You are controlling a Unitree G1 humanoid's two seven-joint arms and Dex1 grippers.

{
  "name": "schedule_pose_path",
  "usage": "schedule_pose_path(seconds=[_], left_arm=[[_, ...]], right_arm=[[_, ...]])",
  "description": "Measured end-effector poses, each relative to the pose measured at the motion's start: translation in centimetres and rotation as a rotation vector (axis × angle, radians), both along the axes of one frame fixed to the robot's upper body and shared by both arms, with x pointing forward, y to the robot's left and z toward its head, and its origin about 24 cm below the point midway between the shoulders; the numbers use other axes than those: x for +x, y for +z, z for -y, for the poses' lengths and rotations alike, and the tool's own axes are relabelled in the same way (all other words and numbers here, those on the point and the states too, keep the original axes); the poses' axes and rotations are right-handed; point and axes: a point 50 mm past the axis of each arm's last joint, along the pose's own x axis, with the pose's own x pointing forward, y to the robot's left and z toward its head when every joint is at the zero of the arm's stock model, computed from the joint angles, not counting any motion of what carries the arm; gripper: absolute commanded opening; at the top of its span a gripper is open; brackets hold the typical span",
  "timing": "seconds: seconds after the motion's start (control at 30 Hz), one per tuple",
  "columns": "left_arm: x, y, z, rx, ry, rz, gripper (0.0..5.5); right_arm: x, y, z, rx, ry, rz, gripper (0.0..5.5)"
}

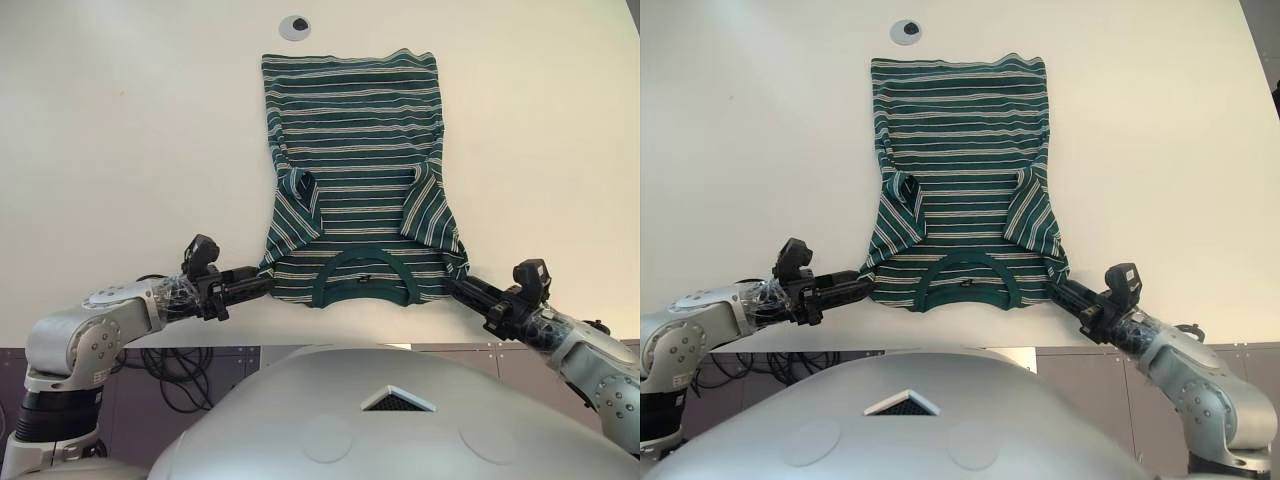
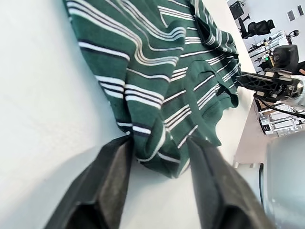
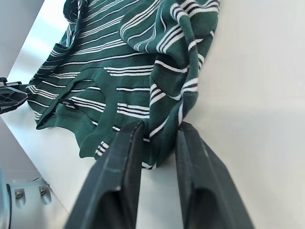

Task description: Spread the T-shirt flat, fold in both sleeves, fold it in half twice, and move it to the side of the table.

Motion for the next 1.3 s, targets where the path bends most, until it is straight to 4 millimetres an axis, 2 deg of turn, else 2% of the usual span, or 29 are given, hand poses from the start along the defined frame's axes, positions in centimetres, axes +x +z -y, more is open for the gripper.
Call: schedule_pose_path(seconds=[0.1,0.3,0.47,0.6,0.9,0.97,1.03,1.13,1.23,1.3], left_arm=[[0.0,-0.3,0.0,0.014,0.002,-0.009,0.85],[0.0,-0.5,0.2,0.015,-0.019,-0.003,0.03],[0.2,-0.3,-0.2,0.024,-0.05,-0.026,0.03],[-0.1,0.6,-1.0,0.025,-0.109,-0.071,0.03],[-0.8,2.7,-2.3,0.037,-0.271,-0.139,0.03],[-0.7,3.2,-2.4,0.024,-0.31,-0.15,0.03],[-0.4,3.8,-2.7,0.025,-0.343,-0.152,0.03],[1.1,4.8,-2.8,0.01,-0.379,-0.122,0.03],[4.0,6.1,-2.5,-0.004,-0.431,-0.054,0.03],[6.7,7.3,-2.3,-0.003,-0.437,0.018,0.03]], right_arm=[[0.1,-0.2,-0.1,0.0,-0.003,-0.001,0.0],[0.1,-0.3,0.0,-0.027,0.004,0.013,0.0],[0.0,0.0,-0.2,0.018,0.012,0.001,0.0],[-0.4,1.0,-0.6,0.085,0.036,-0.001,0.0],[-3.1,2.2,-1.8,0.173,0.125,-0.1,0.0],[-3.1,2.7,-1.9,0.213,0.132,-0.101,0.0],[-2.5,3.2,-1.7,0.24,0.15,-0.087,0.0],[-0.2,4.4,-1.2,0.27,0.189,-0.006,0.0],[2.7,5.5,-0.4,0.282,0.223,0.07,0.0],[5.3,6.6,0.3,0.25,0.27,0.115,0.0]])
